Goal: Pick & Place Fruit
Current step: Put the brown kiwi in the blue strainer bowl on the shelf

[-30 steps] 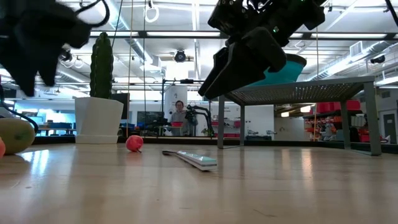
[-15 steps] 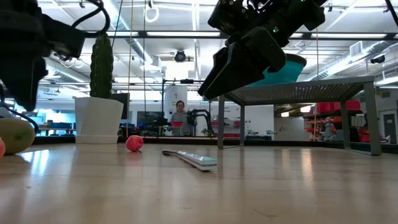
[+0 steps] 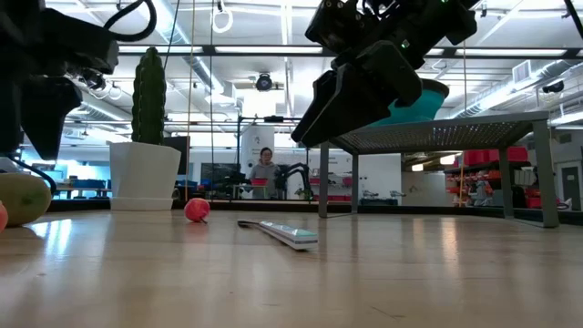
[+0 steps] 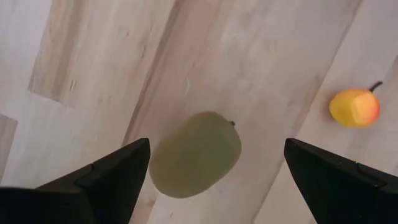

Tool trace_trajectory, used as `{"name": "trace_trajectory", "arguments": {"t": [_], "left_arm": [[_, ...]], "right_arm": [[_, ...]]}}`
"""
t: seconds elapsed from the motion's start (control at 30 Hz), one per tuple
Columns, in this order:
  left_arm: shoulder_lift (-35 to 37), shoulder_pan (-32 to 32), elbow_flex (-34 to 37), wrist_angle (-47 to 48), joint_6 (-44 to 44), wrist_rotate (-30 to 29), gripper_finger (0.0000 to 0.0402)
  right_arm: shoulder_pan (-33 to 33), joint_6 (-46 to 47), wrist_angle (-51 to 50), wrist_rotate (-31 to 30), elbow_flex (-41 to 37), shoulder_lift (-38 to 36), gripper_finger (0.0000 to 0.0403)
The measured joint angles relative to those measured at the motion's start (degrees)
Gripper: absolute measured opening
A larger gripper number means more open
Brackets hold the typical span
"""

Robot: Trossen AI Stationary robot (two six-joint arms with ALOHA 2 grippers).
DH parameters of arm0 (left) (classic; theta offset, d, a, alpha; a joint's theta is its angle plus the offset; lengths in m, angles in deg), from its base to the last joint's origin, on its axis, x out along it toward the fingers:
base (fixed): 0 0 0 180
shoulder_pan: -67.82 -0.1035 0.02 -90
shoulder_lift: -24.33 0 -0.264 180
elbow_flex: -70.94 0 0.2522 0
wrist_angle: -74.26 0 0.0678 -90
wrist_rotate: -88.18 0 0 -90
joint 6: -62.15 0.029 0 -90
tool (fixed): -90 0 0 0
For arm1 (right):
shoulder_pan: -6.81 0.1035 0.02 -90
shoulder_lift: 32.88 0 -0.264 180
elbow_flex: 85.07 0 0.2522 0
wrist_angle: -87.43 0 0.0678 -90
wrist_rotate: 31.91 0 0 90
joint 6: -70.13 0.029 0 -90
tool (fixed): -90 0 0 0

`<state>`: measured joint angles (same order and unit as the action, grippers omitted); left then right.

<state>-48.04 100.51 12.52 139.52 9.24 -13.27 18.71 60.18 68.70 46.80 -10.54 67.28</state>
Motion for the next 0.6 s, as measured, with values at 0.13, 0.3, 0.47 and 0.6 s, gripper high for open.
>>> {"name": "trace_trajectory", "arguments": {"t": [0.13, 0.3, 0.47, 0.6], "left_arm": [[0.00, 1.58, 0.00, 0.04, 0.83, -1.91, 0.0380], [0.00, 2.72, 0.00, 0.04, 1.64, -4.70, 0.0380], [0.04, 3.63, 1.66, -1.87, 1.30, -4.42, 0.0380], [0.04, 4.34, 5.10, -3.98, 1.41, -3.96, 0.0380]], "right_arm": [[0.00, 0.00, 0.02, 0.00, 0.00, 0.00, 0.0350], [0.00, 0.01, 0.02, 0.00, 0.00, 0.00, 0.0350], [0.00, 0.02, 0.04, 0.00, 0.00, 0.00, 0.0350], [0.00, 0.00, 0.04, 0.02, 0.00, 0.00, 0.0350]]}}
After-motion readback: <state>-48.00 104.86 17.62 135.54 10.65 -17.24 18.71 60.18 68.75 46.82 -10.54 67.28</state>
